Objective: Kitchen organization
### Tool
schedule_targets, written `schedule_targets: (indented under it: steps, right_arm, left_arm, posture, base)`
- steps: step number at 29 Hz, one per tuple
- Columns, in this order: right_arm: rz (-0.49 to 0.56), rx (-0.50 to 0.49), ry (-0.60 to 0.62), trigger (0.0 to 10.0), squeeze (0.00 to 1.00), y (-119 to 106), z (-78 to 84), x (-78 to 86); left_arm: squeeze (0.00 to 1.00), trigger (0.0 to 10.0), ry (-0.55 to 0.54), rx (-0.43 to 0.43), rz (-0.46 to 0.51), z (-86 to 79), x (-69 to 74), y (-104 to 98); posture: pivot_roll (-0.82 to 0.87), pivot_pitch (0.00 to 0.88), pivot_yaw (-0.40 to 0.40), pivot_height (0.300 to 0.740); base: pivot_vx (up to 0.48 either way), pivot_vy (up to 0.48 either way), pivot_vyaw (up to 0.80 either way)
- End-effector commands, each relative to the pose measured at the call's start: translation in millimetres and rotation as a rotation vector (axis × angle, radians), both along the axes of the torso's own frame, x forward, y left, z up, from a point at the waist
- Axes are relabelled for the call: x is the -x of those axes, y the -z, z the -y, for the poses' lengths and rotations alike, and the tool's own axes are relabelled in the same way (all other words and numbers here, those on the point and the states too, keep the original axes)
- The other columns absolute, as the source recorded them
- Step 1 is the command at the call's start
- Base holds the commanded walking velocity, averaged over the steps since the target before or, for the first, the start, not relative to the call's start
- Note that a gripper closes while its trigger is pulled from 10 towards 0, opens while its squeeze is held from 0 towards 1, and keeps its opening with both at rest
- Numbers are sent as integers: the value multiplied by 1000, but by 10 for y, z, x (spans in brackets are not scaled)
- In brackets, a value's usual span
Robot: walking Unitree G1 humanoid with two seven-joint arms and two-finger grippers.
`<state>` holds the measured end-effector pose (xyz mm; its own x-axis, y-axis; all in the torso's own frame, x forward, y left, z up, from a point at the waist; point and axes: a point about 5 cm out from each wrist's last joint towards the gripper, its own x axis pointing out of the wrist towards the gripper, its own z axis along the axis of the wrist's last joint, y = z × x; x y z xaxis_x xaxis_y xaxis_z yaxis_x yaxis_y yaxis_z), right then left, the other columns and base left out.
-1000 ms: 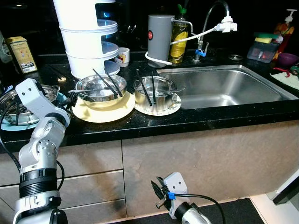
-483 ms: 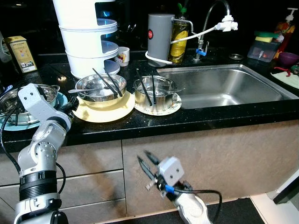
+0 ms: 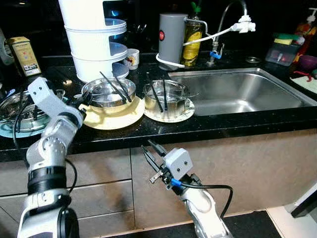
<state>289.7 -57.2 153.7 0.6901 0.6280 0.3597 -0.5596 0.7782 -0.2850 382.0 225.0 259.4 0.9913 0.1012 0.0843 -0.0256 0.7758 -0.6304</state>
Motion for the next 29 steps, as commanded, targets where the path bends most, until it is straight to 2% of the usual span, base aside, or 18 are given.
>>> schedule_targets:
  steps: [1,10,16,17,19,20,21,22,23,25,29]
  right_arm:
    - [-18,6,-3,10000,0,16,-3,26]
    - [-27,10,8,10000,0,23,5,32]
    - [-35,16,5,10000,0,25,3,29]
    - [-37,17,5,10000,0,24,3,29]
    - [-37,17,5,10000,0,24,3,29]
    - [-41,19,3,10000,0,26,1,33]
    - [-41,19,3,10000,0,26,1,33]
    - [-45,20,2,10000,0,30,0,36]
    - [-45,20,2,10000,0,30,0,36]
    - [-48,21,0,10000,0,40,-1,41]
    - [-51,22,-2,10000,0,46,-1,42]
  left_arm:
    - [0,10000,14,17,10,30,-27,-8]
    - [0,10000,14,6,5,1,-116,-23]
    - [0,10000,2,27,9,-41,-167,-33]
    - [0,9373,-3,28,7,-47,-171,-33]
    - [0,9373,-3,28,7,-47,-171,-33]
    - [0,3176,-15,29,3,-70,-171,-30]
    - [0,3176,-15,29,3,-70,-171,-30]
    - [0,1098,-23,32,4,-88,-177,-28]
    - [0,1098,-23,32,4,-88,-177,-28]
    - [0,0,-27,34,7,-100,-183,-31]
    - [0,0,-34,29,8,-115,-187,-38]
  posture:
    - [-24,98,12,740]
    - [-25,100,14,740]
    - [-25,100,14,740]
    - [-25,100,14,740]
    - [-25,100,14,740]
    - [-27,101,17,740]
    - [-27,101,17,740]
    - [-27,103,17,740]
    - [-27,103,17,740]
    - [-26,102,14,740]
    - [-26,103,13,740]
  base:
    - [0,0,0]
    - [0,0,0]
    - [0,0,0]
    - [0,0,0]
    - [0,0,0]
    - [0,0,0]
    - [0,0,0]
    - [0,0,0]
    - [0,0,0]
    - [0,0,0]
    - [0,0,0]
